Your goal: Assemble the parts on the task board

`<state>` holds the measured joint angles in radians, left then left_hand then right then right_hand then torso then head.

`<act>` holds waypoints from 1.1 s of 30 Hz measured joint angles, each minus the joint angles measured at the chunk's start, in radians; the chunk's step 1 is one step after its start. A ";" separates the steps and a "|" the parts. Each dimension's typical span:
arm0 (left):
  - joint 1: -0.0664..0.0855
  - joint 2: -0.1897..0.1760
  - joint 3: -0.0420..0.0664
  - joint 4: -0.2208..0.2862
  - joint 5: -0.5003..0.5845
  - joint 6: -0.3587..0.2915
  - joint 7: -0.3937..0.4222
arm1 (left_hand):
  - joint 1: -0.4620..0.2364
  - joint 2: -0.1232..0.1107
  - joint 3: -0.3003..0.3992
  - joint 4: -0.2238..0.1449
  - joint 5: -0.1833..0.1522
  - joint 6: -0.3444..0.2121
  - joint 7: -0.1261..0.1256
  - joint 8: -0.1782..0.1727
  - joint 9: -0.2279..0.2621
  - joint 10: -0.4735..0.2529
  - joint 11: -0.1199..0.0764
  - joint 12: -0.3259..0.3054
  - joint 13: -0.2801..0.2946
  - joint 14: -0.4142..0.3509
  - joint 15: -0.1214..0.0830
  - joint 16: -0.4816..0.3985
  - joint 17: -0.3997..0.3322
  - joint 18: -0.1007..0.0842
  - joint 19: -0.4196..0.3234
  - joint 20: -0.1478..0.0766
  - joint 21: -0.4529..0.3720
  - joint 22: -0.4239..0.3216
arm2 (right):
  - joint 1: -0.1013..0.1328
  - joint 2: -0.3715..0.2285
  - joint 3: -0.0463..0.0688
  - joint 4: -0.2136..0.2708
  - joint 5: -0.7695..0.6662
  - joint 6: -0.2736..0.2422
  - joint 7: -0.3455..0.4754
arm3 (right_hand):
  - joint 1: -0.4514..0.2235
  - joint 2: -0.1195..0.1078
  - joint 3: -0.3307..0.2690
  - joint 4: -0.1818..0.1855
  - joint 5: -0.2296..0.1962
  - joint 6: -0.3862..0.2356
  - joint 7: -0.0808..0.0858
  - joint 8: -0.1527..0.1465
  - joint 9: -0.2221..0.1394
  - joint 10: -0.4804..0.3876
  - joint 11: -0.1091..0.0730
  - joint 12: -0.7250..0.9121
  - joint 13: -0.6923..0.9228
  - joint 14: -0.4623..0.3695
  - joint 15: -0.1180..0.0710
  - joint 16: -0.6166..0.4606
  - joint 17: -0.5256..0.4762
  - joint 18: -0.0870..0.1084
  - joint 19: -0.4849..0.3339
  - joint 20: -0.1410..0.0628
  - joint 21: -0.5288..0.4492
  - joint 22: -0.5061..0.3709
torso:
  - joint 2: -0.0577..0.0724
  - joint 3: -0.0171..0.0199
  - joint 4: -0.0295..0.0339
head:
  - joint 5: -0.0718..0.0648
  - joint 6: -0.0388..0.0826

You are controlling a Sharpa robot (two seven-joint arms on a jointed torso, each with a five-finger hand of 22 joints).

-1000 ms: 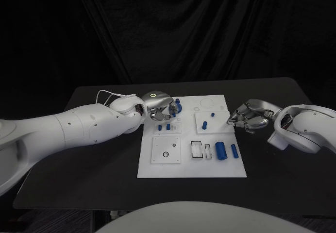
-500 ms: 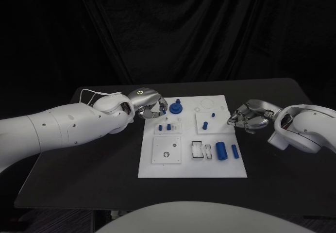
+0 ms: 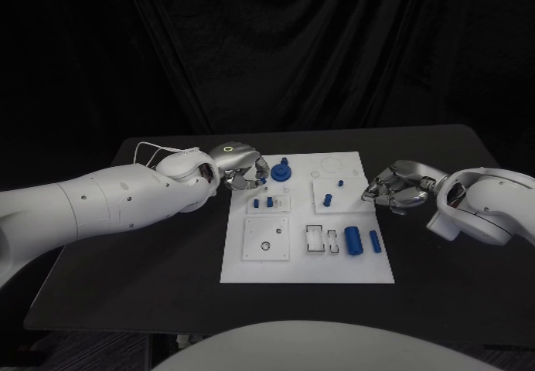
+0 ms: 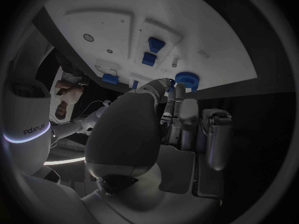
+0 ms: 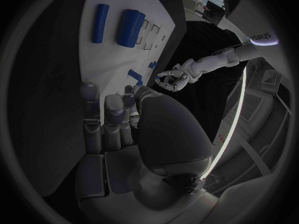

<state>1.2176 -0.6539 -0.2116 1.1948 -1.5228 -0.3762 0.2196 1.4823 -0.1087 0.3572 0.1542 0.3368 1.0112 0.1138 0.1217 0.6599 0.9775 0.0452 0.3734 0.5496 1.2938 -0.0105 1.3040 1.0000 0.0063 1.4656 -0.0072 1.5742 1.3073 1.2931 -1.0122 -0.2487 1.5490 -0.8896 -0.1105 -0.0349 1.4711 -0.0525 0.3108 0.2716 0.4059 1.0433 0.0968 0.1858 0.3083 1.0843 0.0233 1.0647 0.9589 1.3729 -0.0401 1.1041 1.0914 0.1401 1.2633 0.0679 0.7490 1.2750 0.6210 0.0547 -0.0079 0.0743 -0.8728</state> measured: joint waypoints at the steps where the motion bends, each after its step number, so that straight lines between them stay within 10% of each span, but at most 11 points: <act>1: -0.002 0.003 0.000 -0.004 0.000 0.002 -0.001 | 0.000 0.000 0.000 0.000 0.000 0.000 0.000 0.000 0.000 0.000 0.000 -0.002 0.000 0.000 0.000 0.000 0.000 0.000 0.000 0.000 0.000 0.000 | 0.000 0.000 0.000 0.000 0.000 0.000 0.000 | 0.000 0.000 0.000 0.000 0.000 0.000 0.000 0.000 0.000 0.000 0.000 0.000 0.000 0.000 0.000 0.000 0.000 0.000 0.000 0.000 0.000 0.000 | 0.000 -0.0001 0.0000 | 0.000 0.000; 33: -0.034 0.063 0.000 -0.098 0.000 0.047 -0.012 | 0.006 0.005 0.002 -0.010 -0.004 -0.002 -0.002 0.000 0.000 0.014 0.000 -0.007 -0.006 -0.007 0.000 -0.011 -0.020 0.000 0.000 0.000 0.000 0.000 | -0.001 0.004 0.000 -0.001 0.000 0.021 -0.001 | 0.004 -0.004 0.000 0.000 0.000 0.000 0.000 0.000 0.001 -0.013 0.002 -0.008 -0.010 0.000 0.000 -0.009 -0.008 0.000 0.000 0.000 -0.008 -0.003 | -0.001 0.0010 -0.0034 | -0.001 0.000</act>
<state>1.1835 -0.5907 -0.2113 1.0971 -1.5229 -0.3289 0.2077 1.4885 -0.1033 0.3591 0.1445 0.3328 1.0094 0.1119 0.1216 0.6600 0.9915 0.0449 0.3668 0.5431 1.2863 -0.0107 1.2931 0.9803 0.0062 1.4656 -0.0072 1.5742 1.3073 1.2920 -1.0080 -0.2486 1.5477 -0.8896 -0.0899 -0.0354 1.4755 -0.0569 0.3107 0.2716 0.4059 1.0433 0.0968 0.1857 0.3089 1.0717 0.0252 1.0565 0.9492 1.3729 -0.0400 1.0948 1.0839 0.1401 1.2633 0.0679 0.7414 1.2724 0.6204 0.0557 -0.0112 0.0730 -0.8729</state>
